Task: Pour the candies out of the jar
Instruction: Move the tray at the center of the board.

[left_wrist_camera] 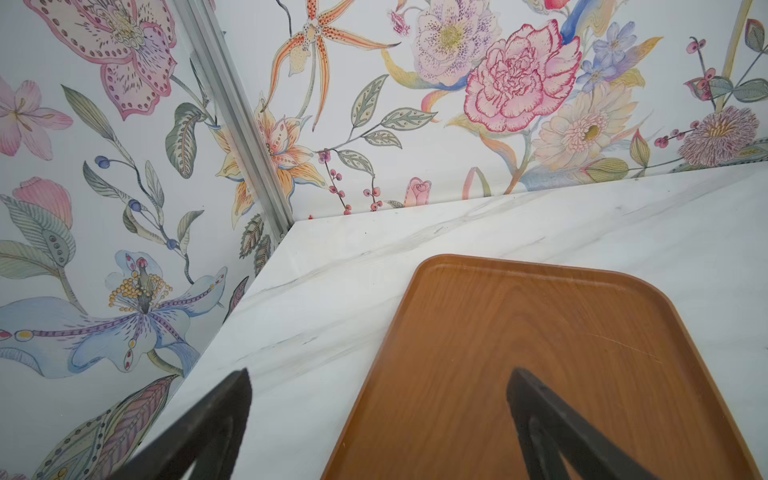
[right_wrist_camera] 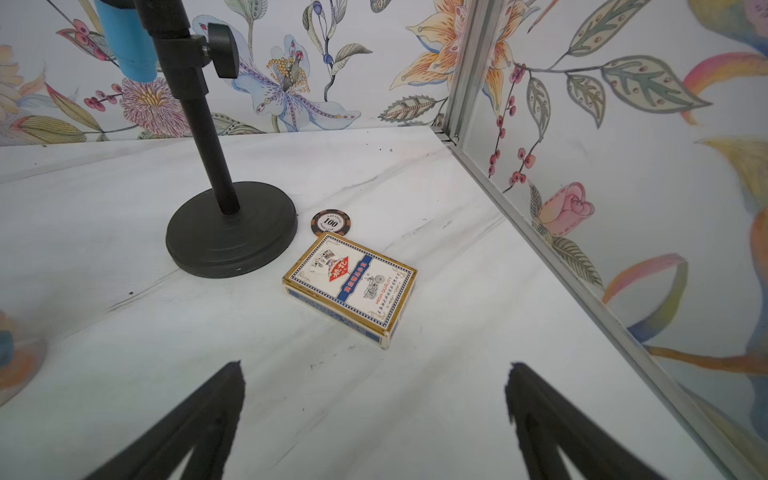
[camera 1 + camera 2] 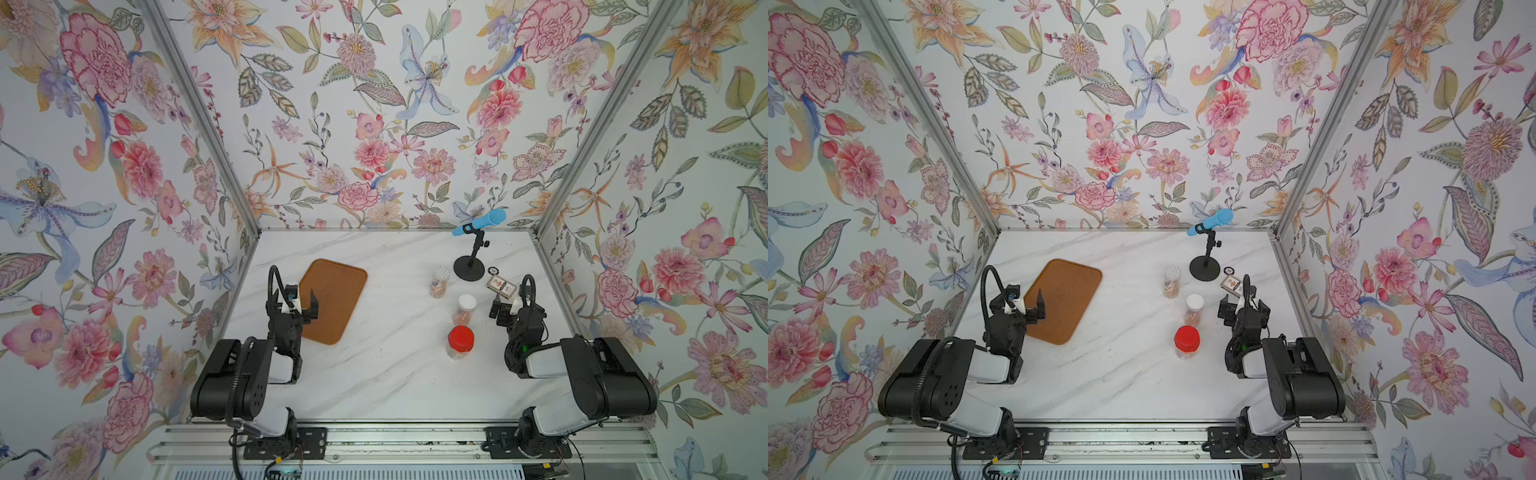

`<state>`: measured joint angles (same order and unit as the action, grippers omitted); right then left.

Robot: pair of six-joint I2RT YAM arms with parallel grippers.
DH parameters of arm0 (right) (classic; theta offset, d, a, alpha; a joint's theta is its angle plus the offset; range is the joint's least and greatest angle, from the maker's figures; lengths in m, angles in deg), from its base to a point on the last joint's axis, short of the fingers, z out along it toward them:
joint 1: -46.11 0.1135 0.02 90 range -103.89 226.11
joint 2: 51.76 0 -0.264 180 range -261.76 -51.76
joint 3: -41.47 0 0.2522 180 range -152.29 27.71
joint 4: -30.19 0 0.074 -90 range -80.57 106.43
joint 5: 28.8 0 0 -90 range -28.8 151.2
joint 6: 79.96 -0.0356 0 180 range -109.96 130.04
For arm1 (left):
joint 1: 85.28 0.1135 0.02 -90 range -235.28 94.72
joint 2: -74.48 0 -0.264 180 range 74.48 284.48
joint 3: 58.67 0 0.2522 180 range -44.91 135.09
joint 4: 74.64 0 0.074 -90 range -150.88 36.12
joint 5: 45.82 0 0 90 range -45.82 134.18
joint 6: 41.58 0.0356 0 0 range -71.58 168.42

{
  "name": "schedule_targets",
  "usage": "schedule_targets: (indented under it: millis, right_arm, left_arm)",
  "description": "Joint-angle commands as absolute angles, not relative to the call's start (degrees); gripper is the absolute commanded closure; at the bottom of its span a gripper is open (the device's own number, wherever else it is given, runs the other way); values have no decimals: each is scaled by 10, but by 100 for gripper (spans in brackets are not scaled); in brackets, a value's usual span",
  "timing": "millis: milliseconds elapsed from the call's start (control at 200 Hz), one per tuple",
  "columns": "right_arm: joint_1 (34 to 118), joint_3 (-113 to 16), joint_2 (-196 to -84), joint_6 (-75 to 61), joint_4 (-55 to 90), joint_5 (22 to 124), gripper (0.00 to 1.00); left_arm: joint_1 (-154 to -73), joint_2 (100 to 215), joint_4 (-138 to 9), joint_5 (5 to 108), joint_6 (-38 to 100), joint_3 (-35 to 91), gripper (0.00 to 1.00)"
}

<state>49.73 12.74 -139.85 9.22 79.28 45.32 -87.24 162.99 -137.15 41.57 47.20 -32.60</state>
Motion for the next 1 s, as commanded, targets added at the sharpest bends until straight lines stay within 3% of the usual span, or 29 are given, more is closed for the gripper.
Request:
schedule_targets:
  millis: [0,991]
  right_arm:
    - [498,120,-1404,99,819,451,0]
    - [494,121,-1402,96,819,459,0]
  left_arm:
    - [-876,1635,-1390,403,476,-321,1]
    - [-876,1633,-1417,356,460,-336,1]
